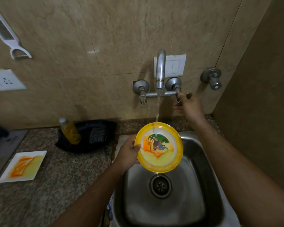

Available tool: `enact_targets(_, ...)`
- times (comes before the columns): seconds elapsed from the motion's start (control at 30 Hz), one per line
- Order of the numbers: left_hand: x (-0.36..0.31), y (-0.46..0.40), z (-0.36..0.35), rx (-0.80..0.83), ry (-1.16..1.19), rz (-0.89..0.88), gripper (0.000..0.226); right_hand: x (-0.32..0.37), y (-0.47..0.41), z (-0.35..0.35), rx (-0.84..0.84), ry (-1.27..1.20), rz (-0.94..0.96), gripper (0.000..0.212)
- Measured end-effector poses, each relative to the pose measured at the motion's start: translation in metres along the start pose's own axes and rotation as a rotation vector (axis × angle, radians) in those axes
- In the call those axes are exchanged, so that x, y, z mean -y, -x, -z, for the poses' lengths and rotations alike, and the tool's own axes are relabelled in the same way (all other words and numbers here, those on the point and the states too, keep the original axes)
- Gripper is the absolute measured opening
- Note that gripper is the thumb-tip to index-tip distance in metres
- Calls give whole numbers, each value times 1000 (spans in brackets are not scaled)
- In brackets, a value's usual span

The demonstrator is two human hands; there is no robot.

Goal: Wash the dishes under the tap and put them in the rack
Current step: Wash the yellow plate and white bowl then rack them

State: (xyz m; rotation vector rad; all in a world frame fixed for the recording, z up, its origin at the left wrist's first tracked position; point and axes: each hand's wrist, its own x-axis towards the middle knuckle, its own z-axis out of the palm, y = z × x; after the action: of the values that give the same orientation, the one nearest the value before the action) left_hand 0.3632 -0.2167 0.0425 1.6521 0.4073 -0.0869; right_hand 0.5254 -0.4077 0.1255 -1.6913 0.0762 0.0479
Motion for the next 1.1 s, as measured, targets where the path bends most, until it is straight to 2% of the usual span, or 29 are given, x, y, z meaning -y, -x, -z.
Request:
enact_targets(0.1, -3, -5, -2, 13, -3, -5, 28, -17, 7, 4, 63, -67, 13, 19)
enact_targets(0.2, -7, -13, -4, 6, -25, -9, 26, -49, 22, 14, 13, 197, 26, 21)
enact_targets(0.27, -9, -20, -5, 7, -42, -4, 25, -69, 35, 20, 1, 285, 52, 13)
enact_targets(0.3, -10, -23, -7, 6, -48, -4, 24, -77, 42, 22, -39, 331, 89, 9)
enact_targets(0.33, -11, -26, -8, -1, -52, -10, 23, -80, 50, 24, -106, 411, 153, 14)
enact_targets(0.4, -12, -32, -11, -20, -59, -18, 21, -89, 63, 24, -216, 556, 388, 23)
enact_targets(0.47, -14, -36, -14, -19, -58, -8, 22, -91, 75, 18, -91, 630, 461, 30)
enact_targets(0.6, -17, -42, -23, 5, -90, 49, 27, -104, 77, -2, 269, 821, 359, 51)
enact_targets(0.67, -21, -45, -28, 6, -110, 30, 29, -116, 82, -20, 423, 927, 464, 67)
enact_targets(0.73, -20, -52, -25, -21, -173, -7, 32, -130, 90, -28, 542, 1024, 628, 68)
enact_targets(0.8, -18, -57, -19, -44, -230, -22, 33, -138, 90, -21, 584, 1055, 712, 64)
enact_targets(0.9, -18, -54, -21, -43, -279, -57, 30, -139, 76, -12, 512, 1169, 591, 69)
enact_targets(0.97, -20, -52, -23, -58, -333, -128, 26, -136, 79, -20, 590, 1119, 617, 70)
enact_targets(1.03, -24, -51, -19, -108, -411, -192, 33, -139, 88, -18, 697, 1059, 688, 68)
enact_targets(1.1, -28, -48, -13, -171, -520, -267, 34, -147, 80, -1, 645, 1104, 705, 66)
